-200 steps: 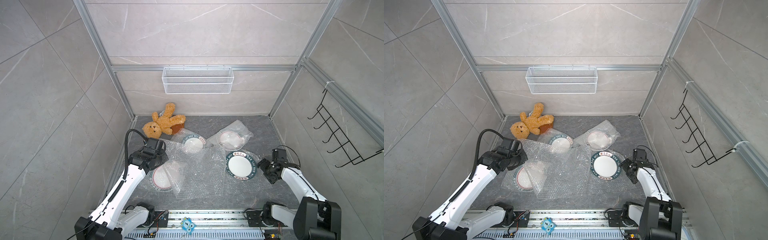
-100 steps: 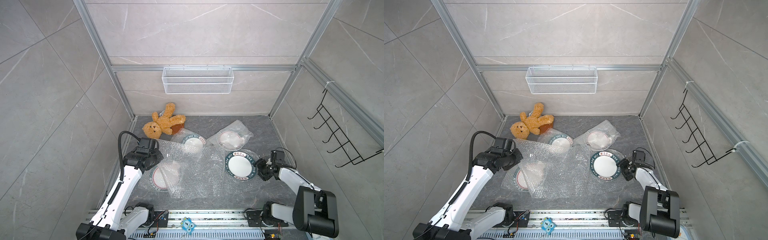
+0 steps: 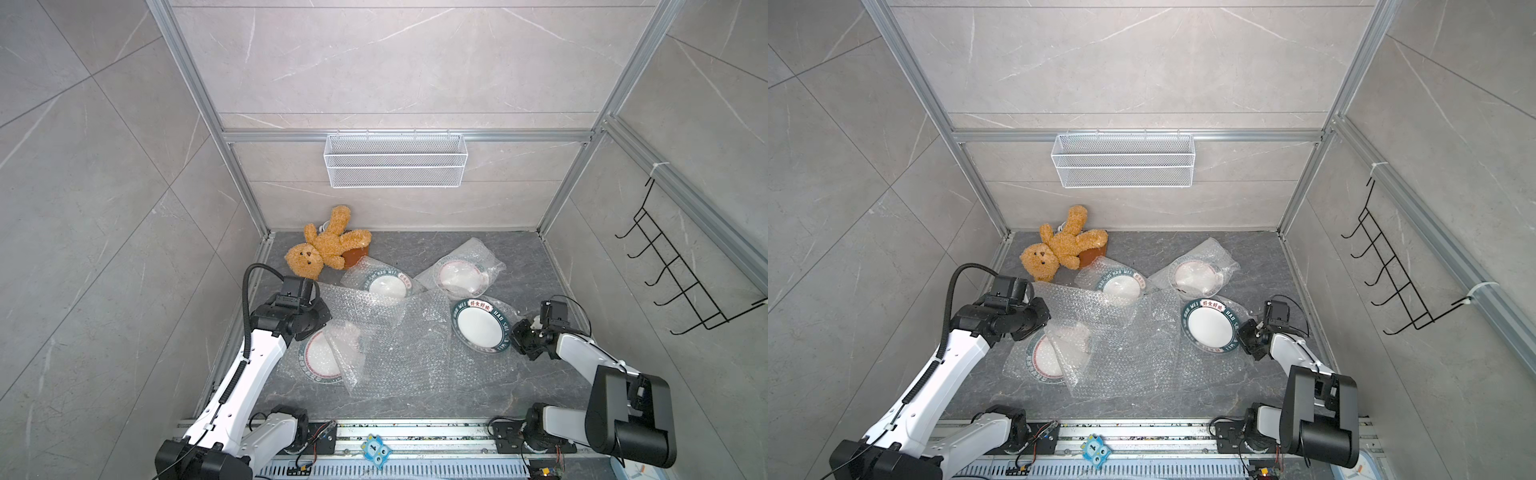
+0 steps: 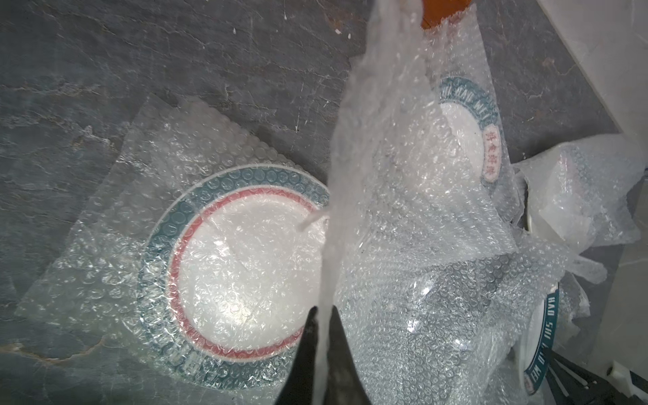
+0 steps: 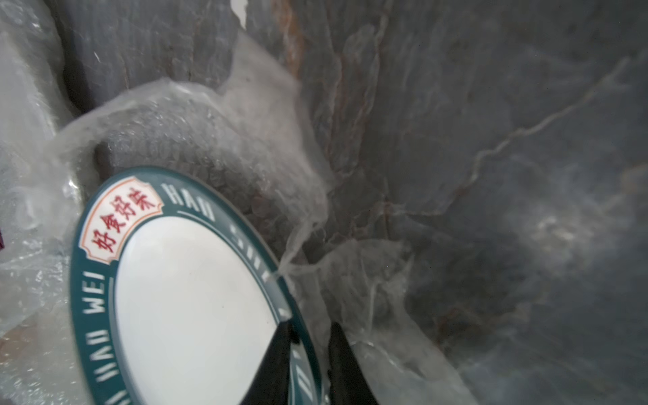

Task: Unpack dinner plates from bubble wrap
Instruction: Adjust the plate at the bubble wrap.

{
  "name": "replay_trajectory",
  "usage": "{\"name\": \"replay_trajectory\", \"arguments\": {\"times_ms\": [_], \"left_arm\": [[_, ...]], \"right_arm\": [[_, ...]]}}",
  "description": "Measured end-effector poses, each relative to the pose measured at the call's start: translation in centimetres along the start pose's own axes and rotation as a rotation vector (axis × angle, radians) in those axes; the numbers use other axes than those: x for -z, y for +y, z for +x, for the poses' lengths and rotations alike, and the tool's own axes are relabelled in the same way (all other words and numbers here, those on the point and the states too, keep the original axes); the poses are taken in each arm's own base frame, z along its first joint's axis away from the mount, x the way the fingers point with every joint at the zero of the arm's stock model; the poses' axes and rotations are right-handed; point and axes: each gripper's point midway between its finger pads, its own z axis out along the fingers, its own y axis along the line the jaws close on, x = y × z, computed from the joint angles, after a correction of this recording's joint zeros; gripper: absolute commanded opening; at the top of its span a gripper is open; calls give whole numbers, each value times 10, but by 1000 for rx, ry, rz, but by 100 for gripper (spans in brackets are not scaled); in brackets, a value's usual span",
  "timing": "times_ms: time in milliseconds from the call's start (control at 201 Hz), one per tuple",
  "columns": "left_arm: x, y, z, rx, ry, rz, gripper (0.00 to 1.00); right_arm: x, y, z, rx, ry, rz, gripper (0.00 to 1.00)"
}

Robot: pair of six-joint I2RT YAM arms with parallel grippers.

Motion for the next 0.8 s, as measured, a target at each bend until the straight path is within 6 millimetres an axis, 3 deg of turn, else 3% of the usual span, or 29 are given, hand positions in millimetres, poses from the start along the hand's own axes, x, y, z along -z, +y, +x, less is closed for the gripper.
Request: {"name": "replay_trajectory", "arguments": {"times_ms": [224, 364, 563, 798], "left_arm": [[-3, -1, 5, -29, 29, 10, 0], [-3, -7, 9, -52, 52, 44, 0], [-12, -18, 27, -72, 116, 116, 0], [-29, -55, 75, -230, 203, 127, 0]], "right_arm": [[10, 9, -16, 20, -58, -1, 0], [27, 5, -32, 31, -130, 74, 0], [49, -22, -58, -50, -223, 177, 0], [63, -55, -77, -172, -280, 230, 0]]}}
